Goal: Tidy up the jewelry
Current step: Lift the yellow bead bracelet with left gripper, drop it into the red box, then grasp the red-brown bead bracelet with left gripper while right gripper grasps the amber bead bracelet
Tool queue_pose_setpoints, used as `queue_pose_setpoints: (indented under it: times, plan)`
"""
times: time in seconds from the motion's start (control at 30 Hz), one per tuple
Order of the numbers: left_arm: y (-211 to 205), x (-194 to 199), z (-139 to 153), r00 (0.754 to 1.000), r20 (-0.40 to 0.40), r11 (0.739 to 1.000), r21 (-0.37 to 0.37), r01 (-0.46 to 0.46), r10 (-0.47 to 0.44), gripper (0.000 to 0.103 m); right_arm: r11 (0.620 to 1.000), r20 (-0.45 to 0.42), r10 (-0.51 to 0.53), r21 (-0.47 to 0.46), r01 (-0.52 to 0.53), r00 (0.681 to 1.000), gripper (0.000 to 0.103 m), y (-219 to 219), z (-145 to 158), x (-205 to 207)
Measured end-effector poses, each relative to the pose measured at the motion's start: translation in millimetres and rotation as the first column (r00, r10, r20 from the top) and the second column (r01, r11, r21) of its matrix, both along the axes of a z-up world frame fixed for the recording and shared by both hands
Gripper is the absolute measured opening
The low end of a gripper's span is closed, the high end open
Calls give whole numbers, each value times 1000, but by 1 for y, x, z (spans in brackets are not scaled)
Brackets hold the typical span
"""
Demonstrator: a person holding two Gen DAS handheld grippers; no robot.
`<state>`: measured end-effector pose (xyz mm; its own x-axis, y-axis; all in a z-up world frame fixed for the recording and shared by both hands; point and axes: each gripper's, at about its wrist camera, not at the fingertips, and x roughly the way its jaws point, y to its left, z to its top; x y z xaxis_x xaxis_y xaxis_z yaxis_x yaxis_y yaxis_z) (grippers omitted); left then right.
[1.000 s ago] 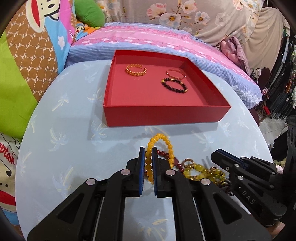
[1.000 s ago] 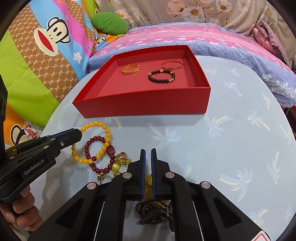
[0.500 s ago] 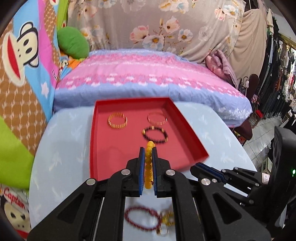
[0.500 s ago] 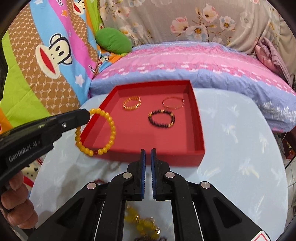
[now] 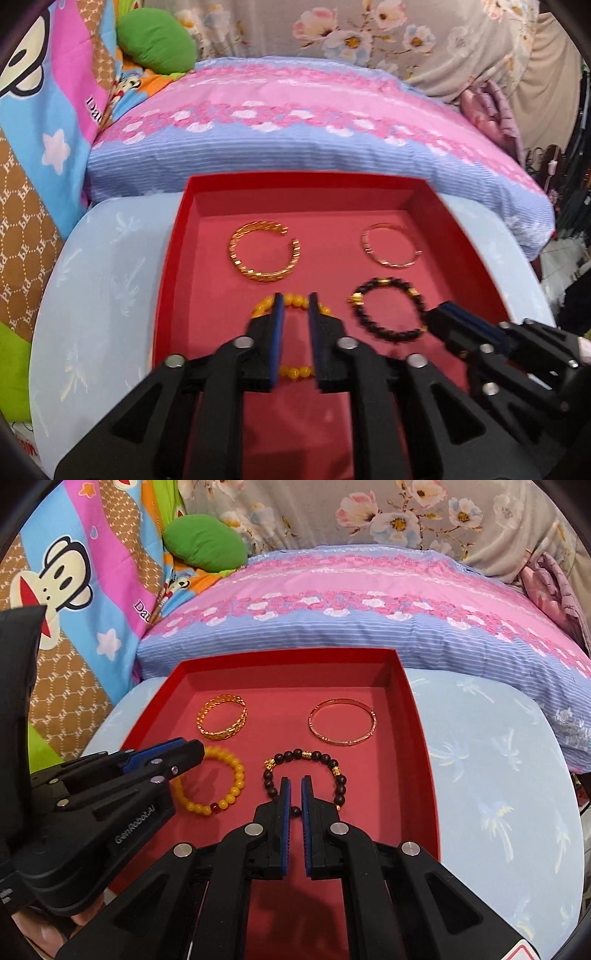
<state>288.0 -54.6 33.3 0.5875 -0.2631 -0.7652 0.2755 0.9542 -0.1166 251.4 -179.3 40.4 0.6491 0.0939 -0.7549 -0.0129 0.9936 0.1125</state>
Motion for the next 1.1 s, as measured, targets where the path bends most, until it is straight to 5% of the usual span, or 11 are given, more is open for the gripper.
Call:
queue_pose_setpoints:
  times: [0.17, 0.47, 0.67, 1.1]
  plan:
    - [7, -3, 8, 998, 48, 999, 18, -47, 46, 54, 1000, -4, -9, -13, 9, 1000, 19, 2, -6, 4]
    - [16, -47, 37, 992, 115, 997, 58, -55, 48, 54, 999, 77, -5, -31, 8, 997, 37, 4, 28, -40]
    - [32, -101, 40, 995, 85, 998, 34, -53, 50, 61, 999, 101, -22, -23, 25, 995, 44, -8, 41, -101]
    - [47, -171, -16, 994, -19, 992, 72, -103, 104, 62, 999, -23, -44, -6, 44, 999, 44, -12, -6, -195]
